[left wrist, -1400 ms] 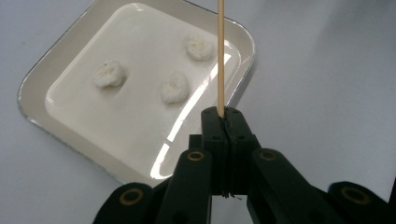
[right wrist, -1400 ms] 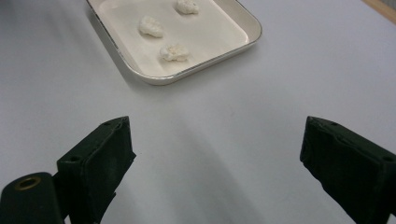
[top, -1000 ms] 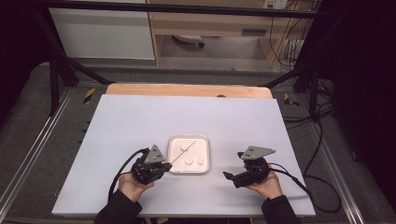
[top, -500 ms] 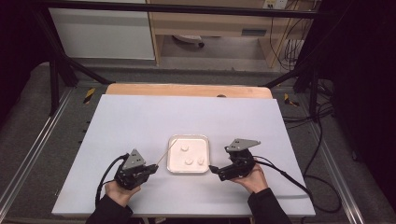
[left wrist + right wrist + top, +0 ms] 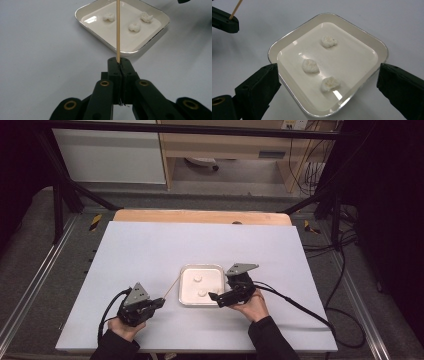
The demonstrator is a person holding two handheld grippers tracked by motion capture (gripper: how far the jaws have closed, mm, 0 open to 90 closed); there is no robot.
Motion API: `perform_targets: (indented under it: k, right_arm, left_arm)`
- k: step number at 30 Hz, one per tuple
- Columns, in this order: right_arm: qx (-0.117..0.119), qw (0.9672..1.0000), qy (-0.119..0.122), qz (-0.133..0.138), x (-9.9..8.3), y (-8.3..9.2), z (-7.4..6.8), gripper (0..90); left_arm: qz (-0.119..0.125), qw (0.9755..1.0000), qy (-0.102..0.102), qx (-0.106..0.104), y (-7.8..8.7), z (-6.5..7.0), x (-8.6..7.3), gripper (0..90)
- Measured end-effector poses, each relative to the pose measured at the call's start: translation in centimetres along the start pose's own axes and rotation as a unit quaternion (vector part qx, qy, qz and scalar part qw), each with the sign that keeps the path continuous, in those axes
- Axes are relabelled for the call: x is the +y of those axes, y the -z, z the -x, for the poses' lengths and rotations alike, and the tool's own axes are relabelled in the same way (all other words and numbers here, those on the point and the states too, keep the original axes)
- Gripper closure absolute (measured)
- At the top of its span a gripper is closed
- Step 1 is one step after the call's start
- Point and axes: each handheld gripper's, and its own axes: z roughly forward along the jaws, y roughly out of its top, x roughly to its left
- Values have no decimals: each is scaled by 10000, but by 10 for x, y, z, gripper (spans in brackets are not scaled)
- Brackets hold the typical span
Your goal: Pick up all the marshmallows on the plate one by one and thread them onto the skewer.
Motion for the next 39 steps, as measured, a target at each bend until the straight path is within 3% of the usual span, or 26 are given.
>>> perform_targets:
  k: [5, 9, 16, 21, 23, 30, 39]
  right_arm:
    - [-68, 9999, 44, -124, 5, -14, -8, 70]
    - [5, 9997, 88, -217, 5, -27, -14, 102]
    - [-72, 9997, 59, -241, 4, -47, -18, 281]
    - [-103, 9990, 251, -366, 2, -52, -21, 361]
    - [-161, 9985, 323, -417, 2, -55, -23, 433]
    - [-80, 9982, 225, -546, 1, -60, -21, 542]
    - [-130, 9983, 359, -443, -2, -61, -24, 655]
  left_arm:
    - [11, 10000, 69, -19, -1, -2, -1, 881]
    - [22, 10000, 74, 12, -2, -1, -2, 882]
    - [15, 10000, 77, -5, -3, -1, -2, 881]
    - [24, 10000, 74, -5, -3, -1, -2, 881]
    - [37, 10000, 84, -5, -3, -2, -2, 881]
    - [32, 10000, 73, -5, -3, -1, -2, 881]
    - [22, 10000, 71, -1, -3, -1, -2, 881]
